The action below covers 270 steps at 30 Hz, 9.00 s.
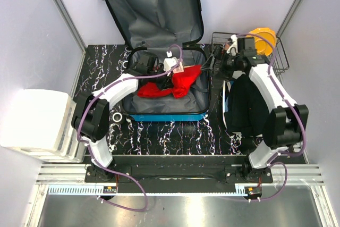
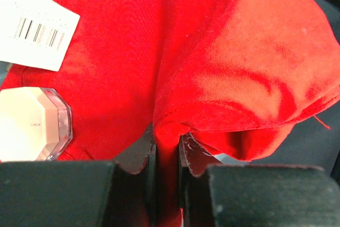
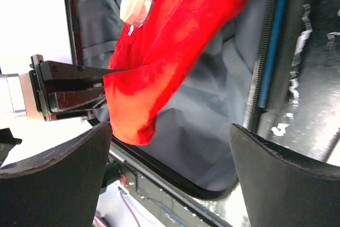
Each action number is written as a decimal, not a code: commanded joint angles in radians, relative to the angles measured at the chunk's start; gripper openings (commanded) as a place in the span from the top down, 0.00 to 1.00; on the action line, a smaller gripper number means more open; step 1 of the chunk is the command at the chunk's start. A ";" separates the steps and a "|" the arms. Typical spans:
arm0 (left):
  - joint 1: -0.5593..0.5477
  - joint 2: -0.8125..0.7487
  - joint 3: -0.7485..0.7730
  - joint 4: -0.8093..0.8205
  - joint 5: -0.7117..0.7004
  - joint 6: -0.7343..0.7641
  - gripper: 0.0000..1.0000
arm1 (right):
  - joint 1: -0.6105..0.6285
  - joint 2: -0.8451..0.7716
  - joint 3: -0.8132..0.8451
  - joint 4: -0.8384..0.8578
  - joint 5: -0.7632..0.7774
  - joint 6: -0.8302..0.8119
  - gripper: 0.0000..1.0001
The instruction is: Open, take out, and arrange the luggage
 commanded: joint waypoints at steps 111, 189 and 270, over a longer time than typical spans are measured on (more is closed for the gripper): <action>0.091 -0.381 -0.102 -0.103 0.181 -0.141 0.01 | -0.369 -0.813 -0.425 -0.160 0.550 0.438 1.00; 0.839 -0.696 0.174 -0.789 -0.473 -0.086 0.02 | -0.259 -0.104 0.160 -0.465 -0.039 -0.917 0.00; 0.867 -0.486 0.395 -0.700 -0.080 -0.138 0.01 | 0.422 0.472 0.366 0.285 0.695 -0.412 0.00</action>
